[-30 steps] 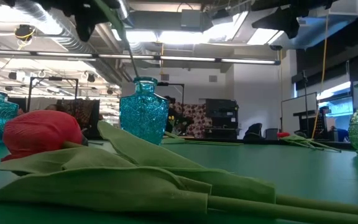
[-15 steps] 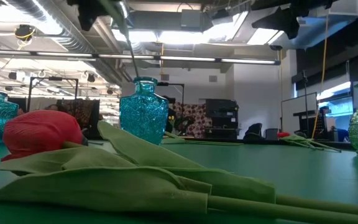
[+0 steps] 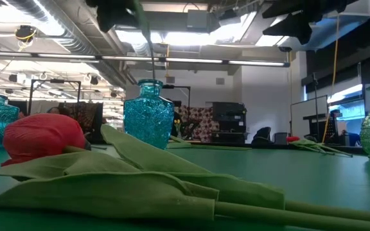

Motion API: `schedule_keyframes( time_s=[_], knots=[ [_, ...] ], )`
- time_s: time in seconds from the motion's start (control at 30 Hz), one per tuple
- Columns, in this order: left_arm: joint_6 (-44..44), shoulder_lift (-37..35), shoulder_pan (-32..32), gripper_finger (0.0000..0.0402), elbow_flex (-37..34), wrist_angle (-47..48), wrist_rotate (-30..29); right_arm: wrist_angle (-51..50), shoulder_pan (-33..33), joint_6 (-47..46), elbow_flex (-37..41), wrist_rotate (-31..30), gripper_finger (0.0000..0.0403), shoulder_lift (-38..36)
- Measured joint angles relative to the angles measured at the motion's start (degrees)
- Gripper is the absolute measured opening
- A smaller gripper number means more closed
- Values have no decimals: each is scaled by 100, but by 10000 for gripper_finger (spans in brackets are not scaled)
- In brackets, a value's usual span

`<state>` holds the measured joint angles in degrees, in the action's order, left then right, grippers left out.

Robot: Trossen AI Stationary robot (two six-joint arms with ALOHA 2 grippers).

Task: Sort flowers into vase by color
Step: Put the top left black tulip into the right blue vase

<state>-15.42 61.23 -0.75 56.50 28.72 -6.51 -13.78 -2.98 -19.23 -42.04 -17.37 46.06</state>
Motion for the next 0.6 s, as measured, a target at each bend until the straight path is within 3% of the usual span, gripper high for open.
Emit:
schedule_keyframes(
  time_s=[0.37,0.6],
  knots=[
    [-101,-7,8,183,373,1457,-254,-139,0,0,0,-9,244,-1],
    [-201,-47,150,183,379,1849,-319,-322,0,2,0,-10,244,-2]
  ],
)
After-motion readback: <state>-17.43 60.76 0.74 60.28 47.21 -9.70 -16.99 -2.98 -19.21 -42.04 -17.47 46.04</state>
